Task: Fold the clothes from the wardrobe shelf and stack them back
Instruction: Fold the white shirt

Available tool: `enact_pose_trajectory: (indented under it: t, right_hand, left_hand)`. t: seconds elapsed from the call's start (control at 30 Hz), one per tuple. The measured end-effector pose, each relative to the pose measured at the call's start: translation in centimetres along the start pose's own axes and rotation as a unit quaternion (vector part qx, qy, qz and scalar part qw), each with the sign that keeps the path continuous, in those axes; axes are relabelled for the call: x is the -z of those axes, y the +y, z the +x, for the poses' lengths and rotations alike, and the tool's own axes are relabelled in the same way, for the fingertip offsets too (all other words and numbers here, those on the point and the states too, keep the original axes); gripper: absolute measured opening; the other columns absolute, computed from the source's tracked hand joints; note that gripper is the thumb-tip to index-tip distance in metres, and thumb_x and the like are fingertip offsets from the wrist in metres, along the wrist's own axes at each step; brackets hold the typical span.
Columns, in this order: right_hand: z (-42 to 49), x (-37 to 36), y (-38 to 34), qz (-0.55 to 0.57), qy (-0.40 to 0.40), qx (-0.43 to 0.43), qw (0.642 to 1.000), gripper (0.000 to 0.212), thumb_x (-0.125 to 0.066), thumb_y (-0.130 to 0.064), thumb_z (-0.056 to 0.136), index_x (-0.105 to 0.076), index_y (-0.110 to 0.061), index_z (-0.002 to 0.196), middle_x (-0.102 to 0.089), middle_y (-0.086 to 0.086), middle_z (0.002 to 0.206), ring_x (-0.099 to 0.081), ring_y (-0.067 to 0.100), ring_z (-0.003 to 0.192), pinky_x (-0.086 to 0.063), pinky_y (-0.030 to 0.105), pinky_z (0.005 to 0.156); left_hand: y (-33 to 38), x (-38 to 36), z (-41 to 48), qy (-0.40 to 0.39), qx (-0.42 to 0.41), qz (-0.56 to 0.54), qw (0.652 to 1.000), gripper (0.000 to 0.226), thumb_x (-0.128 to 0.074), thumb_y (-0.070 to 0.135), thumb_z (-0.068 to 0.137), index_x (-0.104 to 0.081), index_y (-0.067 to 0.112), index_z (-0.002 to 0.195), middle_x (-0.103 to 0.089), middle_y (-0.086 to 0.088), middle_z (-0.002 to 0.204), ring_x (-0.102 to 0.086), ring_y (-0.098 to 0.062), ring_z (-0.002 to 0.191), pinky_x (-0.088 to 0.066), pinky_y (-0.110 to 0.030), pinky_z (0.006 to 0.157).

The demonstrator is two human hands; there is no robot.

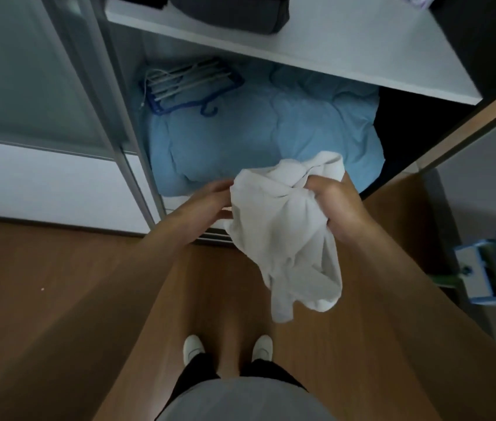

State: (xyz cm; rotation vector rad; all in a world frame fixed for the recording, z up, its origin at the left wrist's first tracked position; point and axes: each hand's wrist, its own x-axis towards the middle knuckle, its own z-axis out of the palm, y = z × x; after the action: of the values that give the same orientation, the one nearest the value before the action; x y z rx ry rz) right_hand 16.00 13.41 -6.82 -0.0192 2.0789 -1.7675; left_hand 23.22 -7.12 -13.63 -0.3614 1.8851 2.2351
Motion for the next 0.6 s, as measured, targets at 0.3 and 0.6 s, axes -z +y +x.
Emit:
enact_pose_trajectory:
  t: [0.3, 0.6]
  right_hand:
    - [-2.2, 1.5, 3.2, -0.226, -0.046, 0.051, 0.972, 0.022, -0.057, -0.013, 0.098, -0.059, -0.012, 0.076, -0.055, 0.0, 0.067, -0.048, -0.004, 0.052, -0.035, 0.015, 0.051]
    - [-1.8, 6.7, 4.6, -0.13, -0.132, -0.008, 0.983, 0.032, -0.06, -0.045, 0.096, -0.067, -0.028, 0.122, -0.073, -0.009, 0.112, -0.068, 0.01, 0.105, -0.054, 0.027, 0.09]
  left_hand:
    - [3.0, -4.1, 1.0, 0.056, 0.075, 0.102, 0.99, 0.038, -0.072, 0.058, 0.075, -0.068, 0.027, 0.096, -0.075, 0.003, 0.098, -0.071, -0.02, 0.094, -0.054, -0.028, 0.079]
    - [6.1, -7.7, 0.9, 0.081, -0.095, 0.233, 0.964, 0.019, -0.062, 0.019, 0.097, -0.07, 0.032, 0.085, -0.07, 0.014, 0.084, -0.063, 0.006, 0.072, -0.048, -0.012, 0.07]
